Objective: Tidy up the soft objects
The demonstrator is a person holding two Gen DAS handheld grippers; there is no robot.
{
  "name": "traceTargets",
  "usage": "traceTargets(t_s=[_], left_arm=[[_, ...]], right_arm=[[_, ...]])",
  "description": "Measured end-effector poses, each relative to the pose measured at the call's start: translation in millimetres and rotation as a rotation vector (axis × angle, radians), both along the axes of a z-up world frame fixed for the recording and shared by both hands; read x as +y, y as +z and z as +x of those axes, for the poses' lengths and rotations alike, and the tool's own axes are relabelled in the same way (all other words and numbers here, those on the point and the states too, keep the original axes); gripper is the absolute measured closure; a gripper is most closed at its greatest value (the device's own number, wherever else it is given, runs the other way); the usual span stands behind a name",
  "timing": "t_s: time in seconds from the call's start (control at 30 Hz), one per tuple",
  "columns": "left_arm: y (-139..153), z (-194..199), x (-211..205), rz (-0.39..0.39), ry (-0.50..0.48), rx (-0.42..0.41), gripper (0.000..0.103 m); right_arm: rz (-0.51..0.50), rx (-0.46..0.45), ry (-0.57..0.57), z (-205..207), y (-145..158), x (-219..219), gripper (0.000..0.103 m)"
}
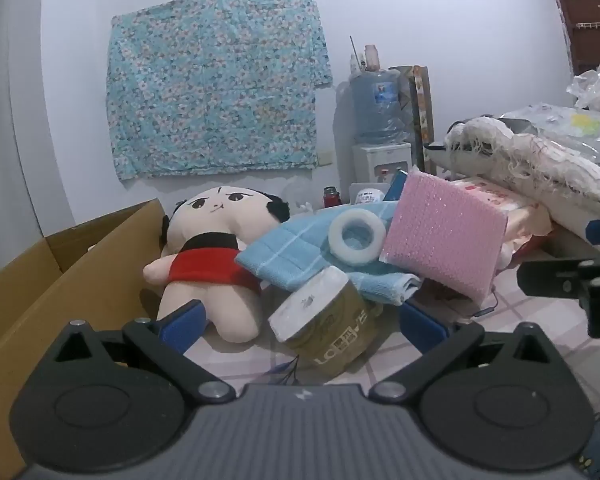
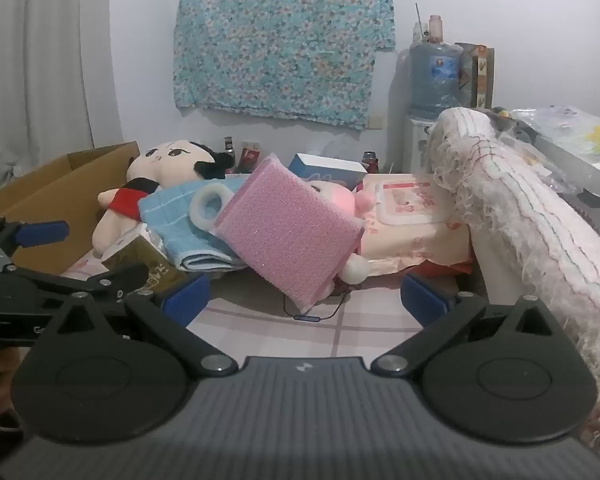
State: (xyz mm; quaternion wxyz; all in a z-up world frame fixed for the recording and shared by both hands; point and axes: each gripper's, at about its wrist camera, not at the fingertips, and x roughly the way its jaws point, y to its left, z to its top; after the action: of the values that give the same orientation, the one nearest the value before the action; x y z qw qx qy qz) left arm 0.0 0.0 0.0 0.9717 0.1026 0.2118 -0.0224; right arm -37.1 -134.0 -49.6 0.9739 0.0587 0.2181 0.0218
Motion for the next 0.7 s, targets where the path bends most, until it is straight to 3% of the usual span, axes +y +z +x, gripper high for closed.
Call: traceTargets(t_s=[0.7], left_arm=[[0.0,1.6,3.1,-0.003,0.012,0.0,0.0]], right_arm=[[-0.005,0.002,-0.001,0.8,1.4,1.7,0.001]])
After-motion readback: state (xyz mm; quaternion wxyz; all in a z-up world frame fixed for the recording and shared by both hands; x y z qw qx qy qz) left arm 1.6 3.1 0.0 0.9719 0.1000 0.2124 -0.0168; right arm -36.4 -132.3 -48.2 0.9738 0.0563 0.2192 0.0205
